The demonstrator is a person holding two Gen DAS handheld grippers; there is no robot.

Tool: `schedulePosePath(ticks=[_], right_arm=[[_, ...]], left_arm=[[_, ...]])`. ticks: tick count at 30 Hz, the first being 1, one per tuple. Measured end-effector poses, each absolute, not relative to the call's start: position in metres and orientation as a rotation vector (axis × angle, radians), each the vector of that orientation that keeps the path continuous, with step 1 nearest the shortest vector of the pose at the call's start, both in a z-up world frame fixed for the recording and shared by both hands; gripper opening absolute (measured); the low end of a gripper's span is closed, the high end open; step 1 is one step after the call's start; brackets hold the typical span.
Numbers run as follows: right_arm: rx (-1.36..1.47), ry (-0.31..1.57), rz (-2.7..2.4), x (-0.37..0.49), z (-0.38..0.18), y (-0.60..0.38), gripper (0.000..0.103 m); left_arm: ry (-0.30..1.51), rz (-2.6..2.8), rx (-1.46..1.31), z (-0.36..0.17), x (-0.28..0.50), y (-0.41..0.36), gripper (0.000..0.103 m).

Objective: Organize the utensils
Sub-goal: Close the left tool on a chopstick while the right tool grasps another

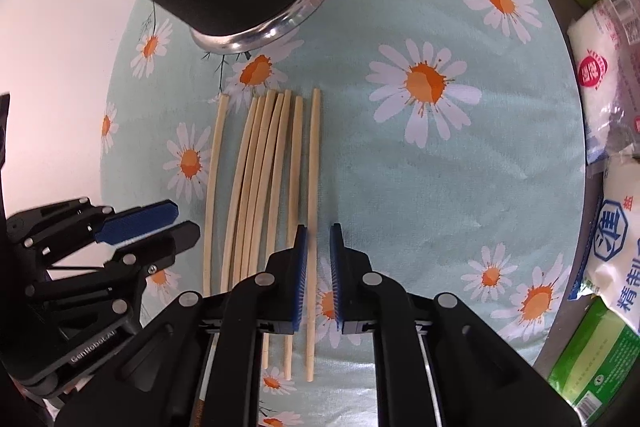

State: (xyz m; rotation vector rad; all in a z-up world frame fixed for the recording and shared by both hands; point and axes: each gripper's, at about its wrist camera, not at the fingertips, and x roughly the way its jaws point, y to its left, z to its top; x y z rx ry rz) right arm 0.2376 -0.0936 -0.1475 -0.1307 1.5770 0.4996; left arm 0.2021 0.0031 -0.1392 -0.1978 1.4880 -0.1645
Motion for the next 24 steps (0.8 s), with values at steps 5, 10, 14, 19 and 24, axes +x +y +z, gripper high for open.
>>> schedulePosePath(ticks=[5, 10, 14, 19, 24], right_arm=[[-0.182, 1.566, 0.482, 0.231, -0.149, -0.082, 0.010], [-0.221, 1.554, 0.462, 0.226, -0.149, -0.074, 0.004], [-0.207, 1.564, 0.463, 0.225, -0.151, -0.074, 0.005], [-0.146, 1.585, 0.469, 0.239, -0.144, -0.090, 0.005], [-0.118, 1.580, 0.473, 0.244, -0.135, -0.102, 0.005]], left_arm=[[1.496, -0.154, -0.213, -0.142, 0.202, 0.009, 0.022], [1.504, -0.157, -0.225, -0.142, 0.201, 0.013, 0.022], [1.511, -0.153, -0.220, -0.143, 0.202, 0.011, 0.022], [1.518, -0.142, -0.218, -0.144, 0.203, 0.003, 0.022], [1.536, -0.119, -0.177, -0.147, 0.205, -0.005, 0.021]])
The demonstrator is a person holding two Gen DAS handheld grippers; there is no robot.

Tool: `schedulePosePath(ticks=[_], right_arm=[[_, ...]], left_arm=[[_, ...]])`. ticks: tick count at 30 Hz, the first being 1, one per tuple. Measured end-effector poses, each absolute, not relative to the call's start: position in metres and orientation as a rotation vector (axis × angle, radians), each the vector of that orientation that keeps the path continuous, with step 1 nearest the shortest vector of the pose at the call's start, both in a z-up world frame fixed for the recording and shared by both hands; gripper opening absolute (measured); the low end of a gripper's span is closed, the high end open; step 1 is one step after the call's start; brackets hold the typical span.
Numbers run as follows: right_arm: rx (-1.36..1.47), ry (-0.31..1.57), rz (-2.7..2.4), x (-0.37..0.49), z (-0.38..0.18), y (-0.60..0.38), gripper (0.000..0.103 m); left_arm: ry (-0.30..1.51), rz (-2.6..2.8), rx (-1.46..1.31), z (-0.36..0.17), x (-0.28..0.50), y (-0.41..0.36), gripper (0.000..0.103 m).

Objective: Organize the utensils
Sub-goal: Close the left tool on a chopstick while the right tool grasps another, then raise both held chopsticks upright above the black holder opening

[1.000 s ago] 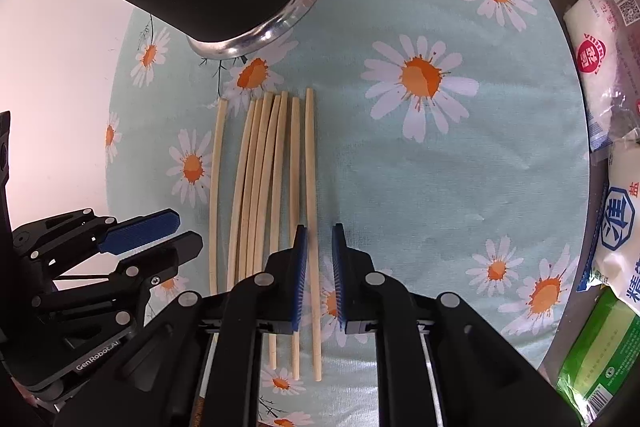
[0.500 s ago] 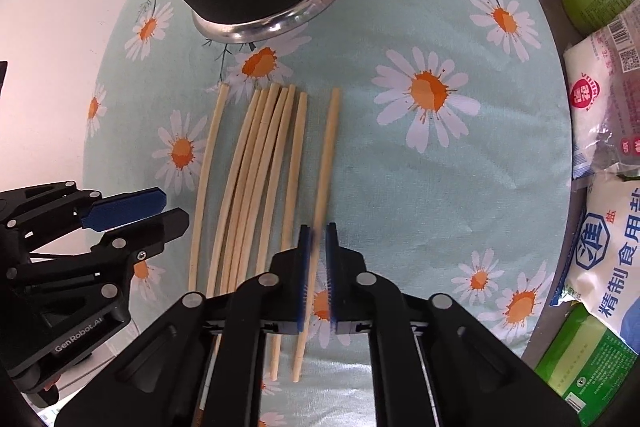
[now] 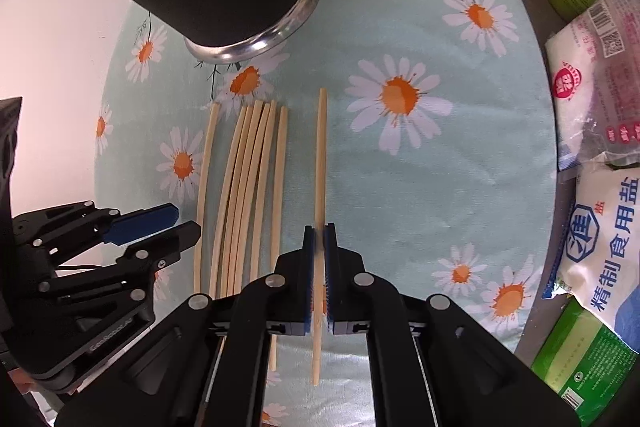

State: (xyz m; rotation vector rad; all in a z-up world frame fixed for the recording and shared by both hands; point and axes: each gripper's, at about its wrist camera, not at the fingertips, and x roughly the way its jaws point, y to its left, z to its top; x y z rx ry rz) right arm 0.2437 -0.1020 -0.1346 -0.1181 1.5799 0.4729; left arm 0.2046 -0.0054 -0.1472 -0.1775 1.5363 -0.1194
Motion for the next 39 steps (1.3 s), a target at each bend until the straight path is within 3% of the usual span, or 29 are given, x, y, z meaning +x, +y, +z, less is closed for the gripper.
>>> schedulePosePath(ticks=[7, 18, 39], right_arm=[[-0.102, 1.582, 0.494, 0.245, -0.129, -0.110, 0.005], [-0.075, 1.573, 0.519, 0.226, -0.126, -0.130, 0.005], [-0.024, 1.489, 0.627, 0.204, -0.075, -0.112, 0.005]], left_arm=[[1.539, -0.045, -0.037, -0.148, 0.204, -0.029, 0.006], [1.540, -0.027, -0.038, -0.147, 0.203, -0.038, 0.004], [1.324, -0.164, -0.250, -0.069, 0.142, 0.028, 0.003]])
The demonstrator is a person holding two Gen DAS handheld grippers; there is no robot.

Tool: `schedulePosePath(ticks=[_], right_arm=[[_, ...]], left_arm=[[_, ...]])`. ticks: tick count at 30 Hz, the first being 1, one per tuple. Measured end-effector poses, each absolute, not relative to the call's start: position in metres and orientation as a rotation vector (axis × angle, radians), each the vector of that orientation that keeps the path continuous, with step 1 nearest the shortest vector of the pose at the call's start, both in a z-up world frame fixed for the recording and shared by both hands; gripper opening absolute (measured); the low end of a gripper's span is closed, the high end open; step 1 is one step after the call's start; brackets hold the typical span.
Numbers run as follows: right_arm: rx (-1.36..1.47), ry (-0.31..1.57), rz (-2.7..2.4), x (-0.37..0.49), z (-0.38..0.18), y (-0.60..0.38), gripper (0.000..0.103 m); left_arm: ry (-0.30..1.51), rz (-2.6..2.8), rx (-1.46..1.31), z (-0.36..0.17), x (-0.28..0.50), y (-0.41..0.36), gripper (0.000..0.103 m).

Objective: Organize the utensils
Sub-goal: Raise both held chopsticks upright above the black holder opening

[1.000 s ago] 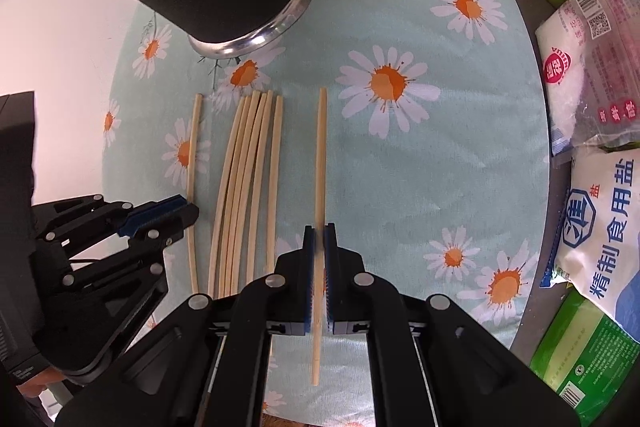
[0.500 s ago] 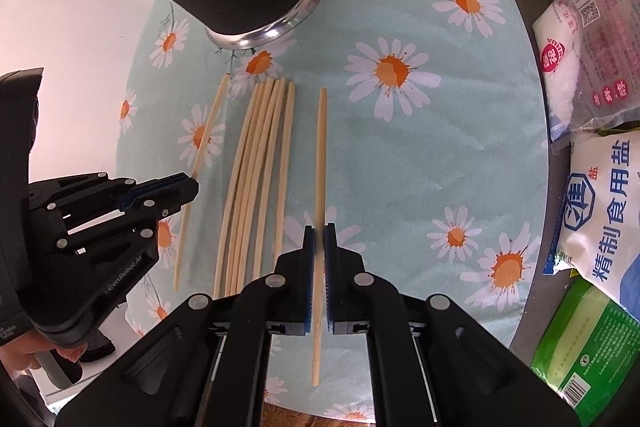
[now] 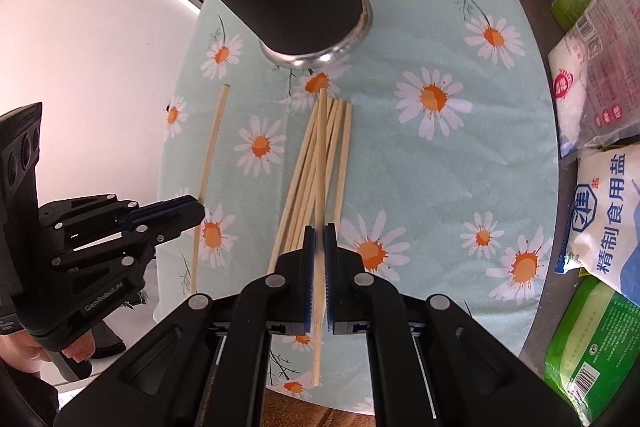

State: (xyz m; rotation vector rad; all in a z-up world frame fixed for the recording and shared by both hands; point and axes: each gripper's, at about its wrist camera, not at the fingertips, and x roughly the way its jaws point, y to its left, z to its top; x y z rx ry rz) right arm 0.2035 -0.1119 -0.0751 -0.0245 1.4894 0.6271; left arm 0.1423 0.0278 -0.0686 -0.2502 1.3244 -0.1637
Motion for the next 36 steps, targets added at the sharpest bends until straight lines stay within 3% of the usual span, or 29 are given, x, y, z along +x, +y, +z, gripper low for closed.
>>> schedulePosePath(ticks=[13, 28, 36], right_arm=[[0.020, 1.238, 0.718, 0.197, -0.014, -0.105, 0.006], [0.095, 0.857, 0.801, 0.238, 0.086, -0.094, 0.006], [0.116, 0.670, 0.770, 0.265, 0.113, -0.095, 0.006]], left_arm=[[1.075, -0.206, -0.281, -0.023, 0.120, 0.064, 0.003], [0.655, -0.265, -0.168, 0.066, 0.154, 0.072, 0.003], [0.446, -0.296, -0.155, 0.100, 0.173, 0.077, 0.003]])
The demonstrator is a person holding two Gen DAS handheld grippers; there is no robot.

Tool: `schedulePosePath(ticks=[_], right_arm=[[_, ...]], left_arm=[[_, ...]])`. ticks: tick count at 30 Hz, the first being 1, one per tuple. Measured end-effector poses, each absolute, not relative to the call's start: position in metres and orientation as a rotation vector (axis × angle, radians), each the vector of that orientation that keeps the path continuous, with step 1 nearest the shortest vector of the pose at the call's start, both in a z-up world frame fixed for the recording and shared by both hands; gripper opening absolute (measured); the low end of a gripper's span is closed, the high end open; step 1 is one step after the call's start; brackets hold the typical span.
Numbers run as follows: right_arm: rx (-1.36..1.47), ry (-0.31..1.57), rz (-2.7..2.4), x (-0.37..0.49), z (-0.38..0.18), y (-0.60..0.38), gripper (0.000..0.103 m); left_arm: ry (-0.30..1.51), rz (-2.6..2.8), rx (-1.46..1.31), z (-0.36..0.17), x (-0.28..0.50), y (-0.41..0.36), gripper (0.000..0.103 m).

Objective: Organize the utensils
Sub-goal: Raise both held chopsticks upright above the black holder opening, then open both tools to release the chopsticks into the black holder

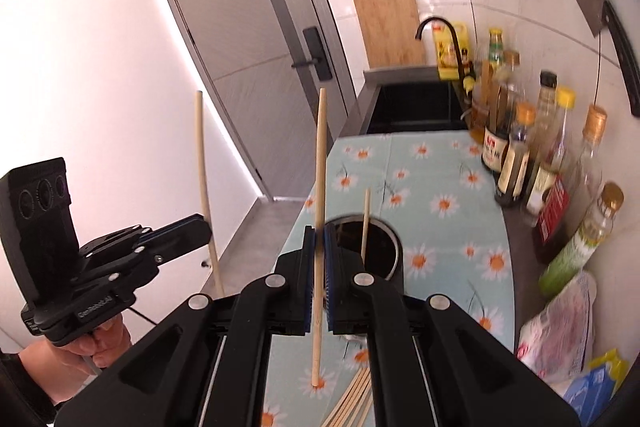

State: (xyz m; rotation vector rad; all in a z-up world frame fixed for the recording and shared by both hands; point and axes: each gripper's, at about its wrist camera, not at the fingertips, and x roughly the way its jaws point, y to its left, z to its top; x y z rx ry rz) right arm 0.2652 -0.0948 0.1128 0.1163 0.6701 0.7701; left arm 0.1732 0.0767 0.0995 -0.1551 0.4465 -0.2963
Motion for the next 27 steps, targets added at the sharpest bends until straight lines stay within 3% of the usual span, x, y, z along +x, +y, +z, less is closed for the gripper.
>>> schedulePosePath(ticks=[12, 22, 24, 27], right_arm=[[0.105, 0.473, 0.740, 0.294, 0.131, -0.081, 0.006], [0.095, 0.469, 0.718, 0.309, 0.117, -0.072, 0.006], [0.098, 0.466, 0.694, 0.309, 0.116, -0.073, 0.021], [0.113, 0.477, 0.701, 0.310, 0.115, -0.077, 0.022]], left_arm=[[0.282, -0.260, -0.107, 0.112, 0.213, 0.070, 0.004], [0.309, -0.227, -0.138, 0.096, 0.231, 0.074, 0.005], [0.307, -0.232, -0.148, 0.096, 0.230, 0.077, 0.006], [0.309, -0.225, -0.140, 0.098, 0.228, 0.079, 0.013]])
